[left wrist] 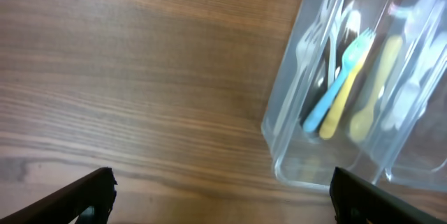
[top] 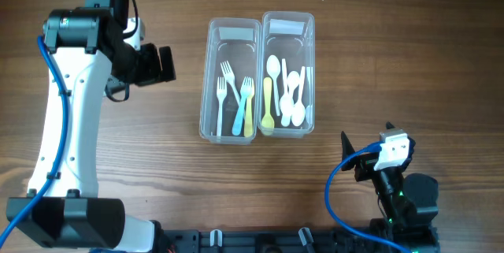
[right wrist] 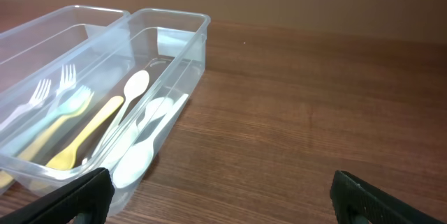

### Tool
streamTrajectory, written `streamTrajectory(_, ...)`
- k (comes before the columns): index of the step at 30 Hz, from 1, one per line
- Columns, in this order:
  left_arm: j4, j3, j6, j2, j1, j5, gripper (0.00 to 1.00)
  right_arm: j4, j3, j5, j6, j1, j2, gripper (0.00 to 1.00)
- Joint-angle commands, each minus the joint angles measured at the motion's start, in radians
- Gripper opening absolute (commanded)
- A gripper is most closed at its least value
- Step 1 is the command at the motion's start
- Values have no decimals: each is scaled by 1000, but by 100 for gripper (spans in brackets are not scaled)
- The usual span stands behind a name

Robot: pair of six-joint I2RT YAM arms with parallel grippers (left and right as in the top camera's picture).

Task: Pack container

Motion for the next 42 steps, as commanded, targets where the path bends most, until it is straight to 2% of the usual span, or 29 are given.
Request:
streamTrajectory(1, 124, 0, -3, -92, -1, 6, 100, 3, -11, -15, -3, -3, -15, 100)
streamTrajectory(7, 308, -2, -2, -276, -11, 27, 100, 3, -11, -15, -2, -3, -15, 100)
streamTrajectory(11, 352, -42, -2, -406, 5, -8, 100, 3, -11, -15, -3, -3, -15, 100)
streamTrajectory(20, 443, -380, -2, -758, 88, -25, 100, 3, -11, -15, -3, -3, -15, 100)
streamTrajectory(25, 570, -638, -3, -912, 96, -9, 100, 3, -11, -15, -3, -3, -15, 100)
streamTrajectory(26, 629, -745, -3, -967, 96, 13, 100, 3, -11, -15, -2, -3, -15, 100)
streamTrajectory(34, 864, -1127, -7, -1212, 96, 84, 100, 3, -11, -15, -3, -3, -15, 100)
streamTrajectory(42, 927, -1355, -6, -1419, 96, 84, 100, 3, -11, -15, -2, -3, -15, 100)
